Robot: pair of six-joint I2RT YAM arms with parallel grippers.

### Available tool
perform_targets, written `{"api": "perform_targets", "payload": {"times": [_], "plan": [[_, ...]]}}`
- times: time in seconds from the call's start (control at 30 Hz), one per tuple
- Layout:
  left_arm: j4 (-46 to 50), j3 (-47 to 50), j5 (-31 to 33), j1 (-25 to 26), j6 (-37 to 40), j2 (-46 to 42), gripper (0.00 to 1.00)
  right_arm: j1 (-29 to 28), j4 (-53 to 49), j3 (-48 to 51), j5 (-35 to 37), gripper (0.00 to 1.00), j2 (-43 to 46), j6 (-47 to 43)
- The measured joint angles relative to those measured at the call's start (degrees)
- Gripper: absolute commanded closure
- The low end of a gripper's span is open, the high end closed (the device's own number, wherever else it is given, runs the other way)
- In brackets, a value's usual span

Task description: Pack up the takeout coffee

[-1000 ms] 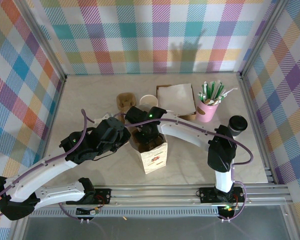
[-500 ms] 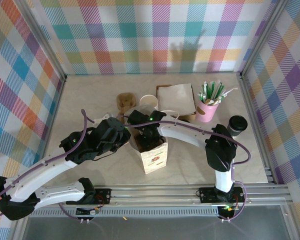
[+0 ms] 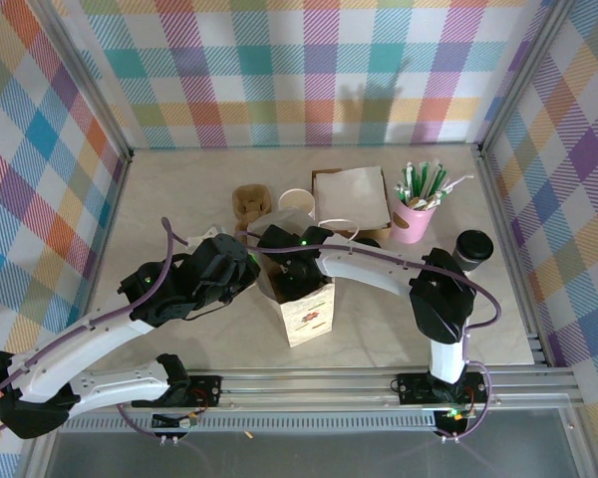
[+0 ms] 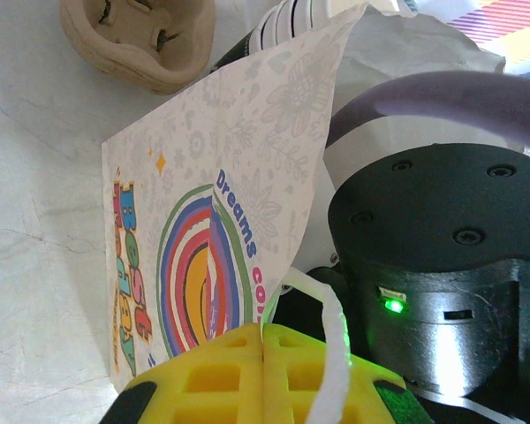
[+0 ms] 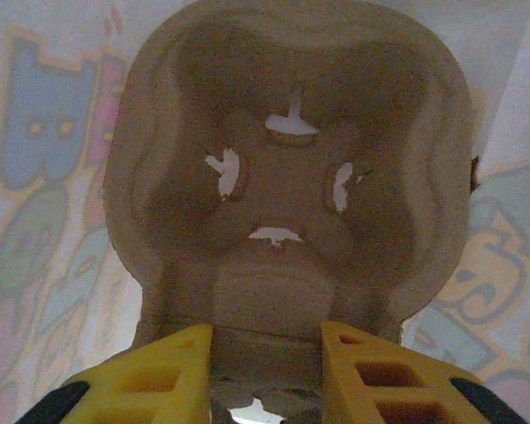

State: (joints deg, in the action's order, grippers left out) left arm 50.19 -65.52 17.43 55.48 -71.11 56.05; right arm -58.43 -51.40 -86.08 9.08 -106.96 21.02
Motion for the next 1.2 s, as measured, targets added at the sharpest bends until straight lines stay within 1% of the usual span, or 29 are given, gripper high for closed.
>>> {"api": "perform_targets", "payload": {"times": [0.4,0.5,0.63,0.77,0.9,1.13,1.2], "plan": [[0.98,-0.48,0.15,0.0,0.11,0.09,1.0,0.37,1.57,2.01,-0.83,0.69,0.33,1.09],[1.77,-1.01,0.17,0.0,0.2,0.17,1.0,0.37,1.73,2.23,-0.83,0.67,0.33,1.29],[2.82,-1.9,0.17,0.0,0.24,0.24,1.0,0.37,1.81,2.45,-0.83,0.62,0.33,2.01],[3.76,-2.95,0.2,0.0,0.46,0.24,1.0,0.35,1.01,2.51,-1.03,0.54,0.33,2.6],[4.17,-2.99,0.17,0.0,0.68,0.24,1.0,0.37,-0.9,2.08,-1.07,0.5,0.33,2.78],[4.57,-2.99,0.17,0.0,1.62,0.9,1.0,0.39,-4.66,-3.74,-1.18,0.4,0.33,3.1],[4.87,-2.99,0.17,0.04,1.79,1.31,1.0,0.42,-5.68,-5.16,-1.25,0.39,0.33,3.32]]}}
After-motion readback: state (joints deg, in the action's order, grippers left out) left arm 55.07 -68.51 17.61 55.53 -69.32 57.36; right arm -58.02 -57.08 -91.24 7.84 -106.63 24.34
